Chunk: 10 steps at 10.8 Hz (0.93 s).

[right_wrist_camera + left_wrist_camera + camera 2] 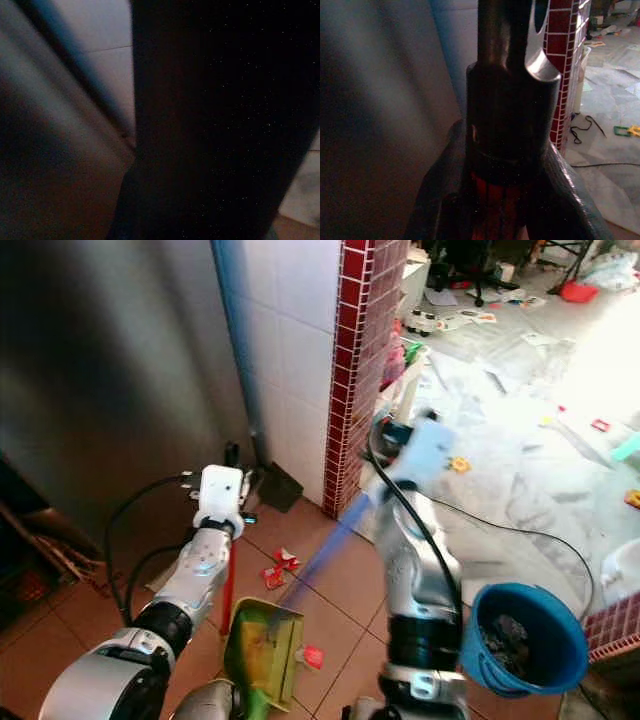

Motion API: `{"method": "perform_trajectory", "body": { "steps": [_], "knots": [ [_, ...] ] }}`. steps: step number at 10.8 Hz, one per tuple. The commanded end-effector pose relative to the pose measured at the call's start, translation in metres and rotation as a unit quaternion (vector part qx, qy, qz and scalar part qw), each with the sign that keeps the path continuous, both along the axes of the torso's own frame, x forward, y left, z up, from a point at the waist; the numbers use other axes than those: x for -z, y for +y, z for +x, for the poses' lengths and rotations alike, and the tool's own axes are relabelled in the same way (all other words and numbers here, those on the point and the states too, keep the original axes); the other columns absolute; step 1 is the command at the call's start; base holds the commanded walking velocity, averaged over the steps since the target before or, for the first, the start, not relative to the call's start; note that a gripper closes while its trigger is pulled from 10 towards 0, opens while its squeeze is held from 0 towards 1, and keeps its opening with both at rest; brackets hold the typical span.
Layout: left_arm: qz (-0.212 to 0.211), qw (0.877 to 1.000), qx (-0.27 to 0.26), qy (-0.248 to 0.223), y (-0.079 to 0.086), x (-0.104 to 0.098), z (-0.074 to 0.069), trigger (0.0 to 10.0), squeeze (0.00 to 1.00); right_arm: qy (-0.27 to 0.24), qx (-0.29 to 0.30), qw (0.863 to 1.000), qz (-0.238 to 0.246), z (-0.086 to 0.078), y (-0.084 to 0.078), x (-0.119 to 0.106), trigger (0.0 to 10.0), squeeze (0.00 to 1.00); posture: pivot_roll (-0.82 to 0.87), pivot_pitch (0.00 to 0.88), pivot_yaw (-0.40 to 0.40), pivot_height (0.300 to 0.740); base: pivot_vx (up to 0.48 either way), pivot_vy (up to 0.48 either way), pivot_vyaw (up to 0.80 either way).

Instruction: Sweep floor

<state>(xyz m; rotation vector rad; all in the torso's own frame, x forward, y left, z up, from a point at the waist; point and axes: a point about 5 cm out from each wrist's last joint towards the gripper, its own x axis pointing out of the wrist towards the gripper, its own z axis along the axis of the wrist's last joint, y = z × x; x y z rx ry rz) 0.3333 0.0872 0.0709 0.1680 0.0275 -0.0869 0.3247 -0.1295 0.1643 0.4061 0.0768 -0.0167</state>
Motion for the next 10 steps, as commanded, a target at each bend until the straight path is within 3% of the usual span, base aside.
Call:
{"method": "perform_trajectory", "body": {
  "steps": [1,3,5,6,7,9,10],
  "knots": [
    [0.007,1.000,0.003,0.016,0.000,0.007,-0.002,10.0,0.00,-0.024,0.006,1.000,0.001,0.002,-0.005,-0.014,10.0,0.00,-0.15,0.089,0.017,0.740,0.000,0.000,0.00],
    [0.006,1.000,0.003,0.016,-0.001,0.006,-0.002,10.0,0.00,-0.059,-0.006,0.998,-0.031,0.005,-0.010,-0.026,10.0,0.00,-0.15,0.084,0.017,0.740,0.000,0.000,0.00],
    [0.006,1.000,0.004,0.017,-0.001,0.007,-0.001,10.0,0.00,-0.131,-0.008,0.987,-0.094,0.010,-0.018,-0.053,10.0,0.00,-0.15,0.079,0.019,0.740,0.000,0.000,0.00],
    [0.006,1.000,0.005,0.019,-0.001,0.007,-0.001,10.0,0.00,-0.174,0.008,0.974,-0.143,0.012,-0.025,-0.067,10.0,0.00,-0.15,0.075,0.018,0.740,0.000,0.000,0.00],
    [0.005,1.000,0.008,0.021,-0.002,0.007,-0.001,10.0,0.00,-0.186,0.013,0.966,-0.177,0.012,-0.028,-0.069,10.0,0.00,-0.15,0.072,0.017,0.740,0.000,0.000,0.00],
    [-0.046,0.997,0.047,0.031,-0.019,0.007,-0.005,10.0,0.00,-0.142,0.043,0.960,-0.237,0.007,-0.036,-0.044,10.0,0.00,-0.14,0.068,0.021,0.740,0.000,0.000,0.00],
    [-0.051,0.997,0.050,0.028,-0.024,0.005,-0.004,10.0,0.00,-0.126,0.053,0.955,-0.265,0.004,-0.038,-0.034,10.0,0.00,-0.14,0.066,0.023,0.740,0.000,0.000,0.00]
  ]
}}
